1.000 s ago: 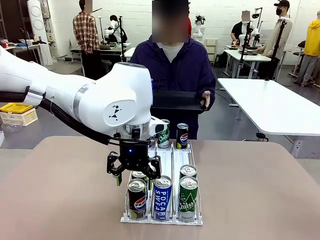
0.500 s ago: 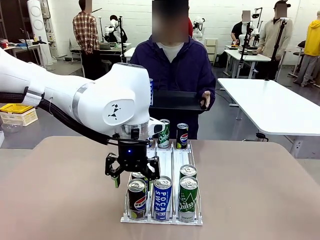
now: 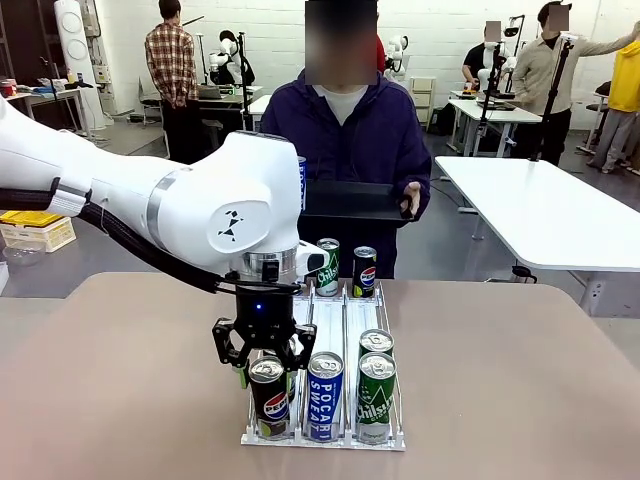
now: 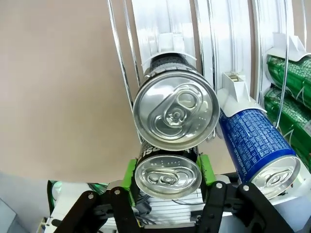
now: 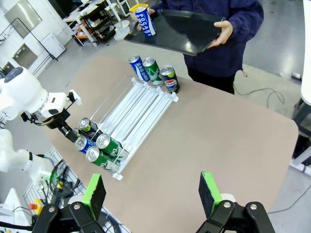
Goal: Retrieve and hand over the desired beverage to the person.
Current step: Pick up another can of the same type that the person held from the Automatic Can Dispenser.
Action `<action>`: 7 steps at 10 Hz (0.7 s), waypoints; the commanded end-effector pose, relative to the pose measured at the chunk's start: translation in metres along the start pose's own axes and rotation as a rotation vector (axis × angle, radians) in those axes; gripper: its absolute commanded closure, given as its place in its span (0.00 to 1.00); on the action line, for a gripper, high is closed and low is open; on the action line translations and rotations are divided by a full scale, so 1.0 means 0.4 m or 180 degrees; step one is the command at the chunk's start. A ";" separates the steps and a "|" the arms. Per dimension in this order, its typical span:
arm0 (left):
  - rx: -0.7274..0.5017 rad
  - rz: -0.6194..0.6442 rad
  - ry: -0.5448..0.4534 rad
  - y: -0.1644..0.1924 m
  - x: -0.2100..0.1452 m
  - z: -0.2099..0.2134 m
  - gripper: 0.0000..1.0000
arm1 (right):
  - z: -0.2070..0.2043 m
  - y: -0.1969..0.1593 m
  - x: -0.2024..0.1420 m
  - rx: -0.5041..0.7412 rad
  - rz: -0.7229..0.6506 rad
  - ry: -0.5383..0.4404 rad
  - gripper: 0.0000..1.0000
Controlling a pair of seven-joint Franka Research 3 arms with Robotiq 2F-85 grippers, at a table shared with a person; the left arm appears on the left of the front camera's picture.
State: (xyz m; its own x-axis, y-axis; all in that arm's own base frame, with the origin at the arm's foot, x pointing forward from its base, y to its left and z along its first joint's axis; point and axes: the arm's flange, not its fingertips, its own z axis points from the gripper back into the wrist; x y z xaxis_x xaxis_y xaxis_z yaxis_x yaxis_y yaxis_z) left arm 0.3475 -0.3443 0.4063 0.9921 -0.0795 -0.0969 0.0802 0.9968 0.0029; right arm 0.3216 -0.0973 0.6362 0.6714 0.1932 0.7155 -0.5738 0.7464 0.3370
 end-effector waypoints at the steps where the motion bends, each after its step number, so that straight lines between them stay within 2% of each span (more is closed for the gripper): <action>1: 0.0016 0.0054 0.0057 0.003 -0.006 -0.006 0.80 | -0.002 -0.006 0.005 0.0111 0.0036 -0.0067 0.00; 3: 0.0024 0.0035 0.0059 0.004 -0.006 -0.008 1.00 | -0.002 -0.006 0.005 0.0111 0.0036 -0.0067 0.00; 5: 0.0040 -0.0016 0.0070 0.006 -0.010 -0.009 1.00 | -0.002 -0.006 0.005 0.0111 0.0036 -0.0067 0.00; 6: 0.0056 -0.0064 0.0057 0.006 -0.018 -0.002 0.96 | -0.002 -0.006 0.005 0.0111 0.0036 -0.0067 0.00; 7: 0.0144 -0.0142 0.0028 0.006 -0.035 0.013 0.96 | -0.002 -0.006 0.005 0.0111 0.0036 -0.0067 0.00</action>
State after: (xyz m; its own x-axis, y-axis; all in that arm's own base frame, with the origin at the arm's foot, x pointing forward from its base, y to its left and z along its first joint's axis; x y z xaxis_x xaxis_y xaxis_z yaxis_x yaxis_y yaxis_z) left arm 0.3442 -0.3466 0.4074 0.9908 -0.0951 -0.0958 0.0963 0.9953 0.0077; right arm 0.3216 -0.0973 0.6362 0.6714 0.1932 0.7155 -0.5738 0.7464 0.3370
